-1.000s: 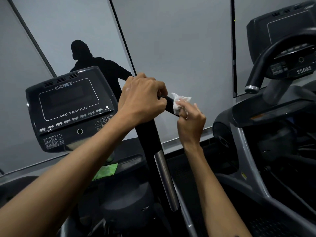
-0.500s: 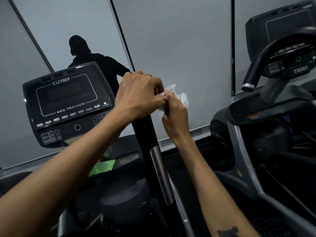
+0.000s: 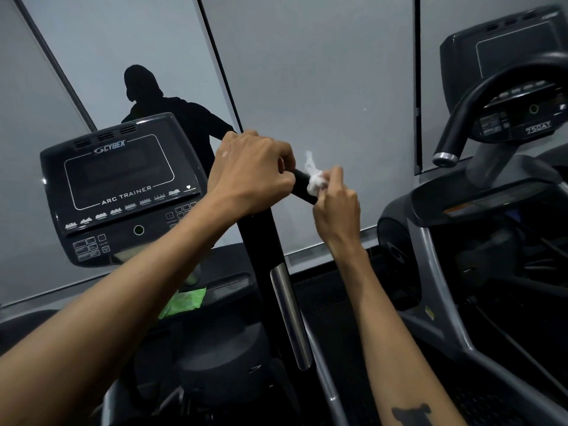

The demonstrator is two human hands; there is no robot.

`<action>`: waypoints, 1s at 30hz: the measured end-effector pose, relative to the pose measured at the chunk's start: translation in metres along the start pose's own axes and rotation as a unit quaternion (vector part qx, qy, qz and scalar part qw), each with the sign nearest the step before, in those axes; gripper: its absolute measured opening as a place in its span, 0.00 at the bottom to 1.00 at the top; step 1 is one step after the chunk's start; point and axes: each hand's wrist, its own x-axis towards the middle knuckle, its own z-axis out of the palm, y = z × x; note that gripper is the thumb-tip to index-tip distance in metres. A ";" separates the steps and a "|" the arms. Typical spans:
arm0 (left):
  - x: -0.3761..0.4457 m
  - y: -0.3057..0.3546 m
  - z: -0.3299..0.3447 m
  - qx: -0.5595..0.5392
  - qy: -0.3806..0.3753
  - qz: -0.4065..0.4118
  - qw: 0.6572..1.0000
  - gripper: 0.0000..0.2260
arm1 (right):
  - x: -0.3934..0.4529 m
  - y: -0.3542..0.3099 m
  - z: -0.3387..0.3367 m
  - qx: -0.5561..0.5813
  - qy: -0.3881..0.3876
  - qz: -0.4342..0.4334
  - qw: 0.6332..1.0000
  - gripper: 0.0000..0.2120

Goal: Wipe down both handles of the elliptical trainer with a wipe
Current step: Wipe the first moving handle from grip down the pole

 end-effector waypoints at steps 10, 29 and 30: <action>0.000 0.000 0.000 -0.001 -0.004 -0.004 1.000 0.10 | 0.003 0.004 -0.006 0.012 -0.050 0.011 0.999 0.06; 0.000 0.000 -0.002 -0.014 -0.015 -0.006 1.000 0.11 | -0.010 0.004 -0.006 0.076 -0.024 0.043 0.996 0.05; 0.000 0.001 -0.001 -0.010 -0.016 -0.006 1.000 0.10 | 0.006 0.005 -0.007 0.099 -0.054 0.099 0.989 0.03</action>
